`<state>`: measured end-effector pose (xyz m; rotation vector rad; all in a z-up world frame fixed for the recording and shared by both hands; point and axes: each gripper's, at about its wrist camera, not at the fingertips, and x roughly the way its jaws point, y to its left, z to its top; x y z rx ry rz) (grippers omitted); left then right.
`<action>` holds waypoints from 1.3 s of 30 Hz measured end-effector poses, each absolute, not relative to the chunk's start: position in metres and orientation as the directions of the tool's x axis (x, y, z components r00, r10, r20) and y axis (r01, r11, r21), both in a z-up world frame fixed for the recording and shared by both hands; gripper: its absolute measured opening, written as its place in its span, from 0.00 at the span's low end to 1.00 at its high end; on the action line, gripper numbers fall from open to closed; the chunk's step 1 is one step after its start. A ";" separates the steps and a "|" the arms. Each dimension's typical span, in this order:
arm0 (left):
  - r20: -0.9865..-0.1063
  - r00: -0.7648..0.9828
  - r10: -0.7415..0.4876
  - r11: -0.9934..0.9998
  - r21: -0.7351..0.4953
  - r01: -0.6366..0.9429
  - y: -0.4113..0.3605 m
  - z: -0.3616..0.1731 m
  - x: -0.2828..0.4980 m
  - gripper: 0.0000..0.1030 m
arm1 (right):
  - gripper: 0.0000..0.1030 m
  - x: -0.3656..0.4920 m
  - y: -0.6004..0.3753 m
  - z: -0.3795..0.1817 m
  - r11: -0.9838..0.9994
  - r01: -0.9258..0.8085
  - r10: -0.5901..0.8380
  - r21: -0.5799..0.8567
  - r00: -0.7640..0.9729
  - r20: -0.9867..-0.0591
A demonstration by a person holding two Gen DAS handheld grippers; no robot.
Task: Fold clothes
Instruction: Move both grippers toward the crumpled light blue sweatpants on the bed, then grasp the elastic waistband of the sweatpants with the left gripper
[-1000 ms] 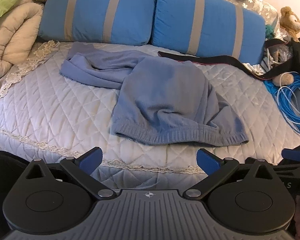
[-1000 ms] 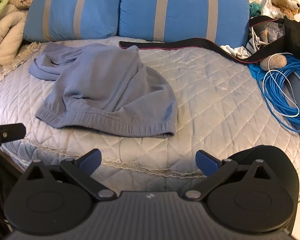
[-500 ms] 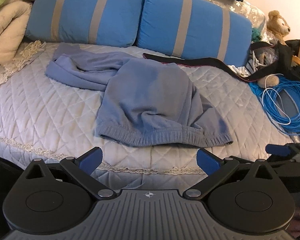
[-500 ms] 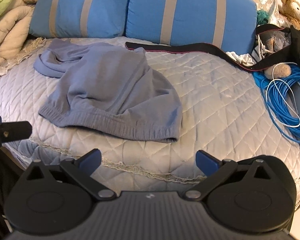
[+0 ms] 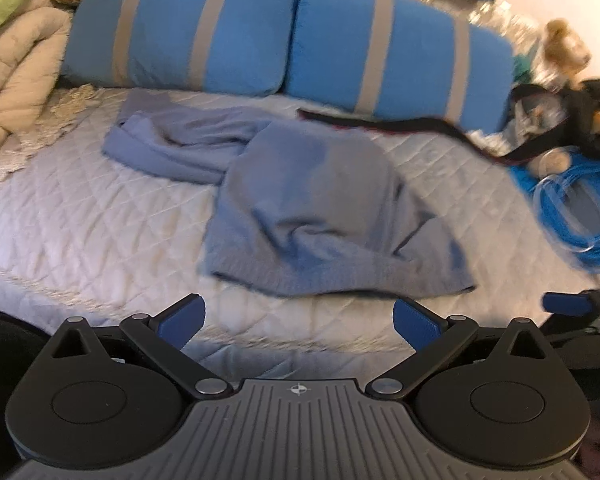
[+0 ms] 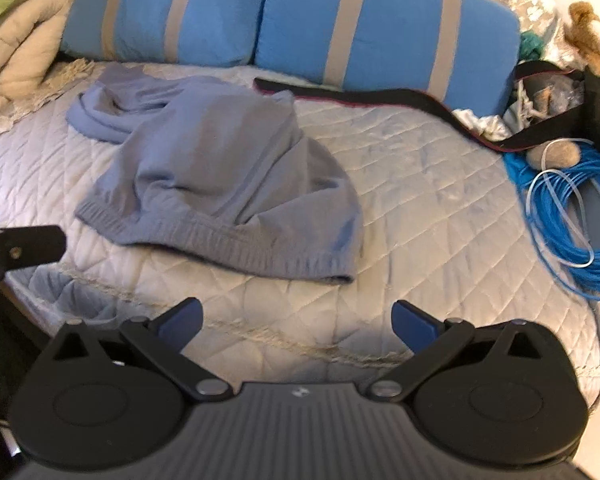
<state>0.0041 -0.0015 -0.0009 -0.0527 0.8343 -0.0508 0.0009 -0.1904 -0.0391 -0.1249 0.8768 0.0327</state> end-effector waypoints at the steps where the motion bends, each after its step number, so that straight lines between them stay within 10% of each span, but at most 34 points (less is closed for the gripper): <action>1: -0.751 0.659 -0.037 0.999 -0.039 0.012 -0.003 -0.002 0.006 1.00 | 1.00 0.001 -0.189 -0.041 0.992 -0.089 -0.012 -0.088 0.630 -0.777; 39: -0.855 0.498 0.145 0.986 0.168 0.002 0.000 -0.033 0.032 1.00 | 1.00 0.017 -0.182 -0.065 0.989 -0.149 0.068 -0.011 0.511 -0.857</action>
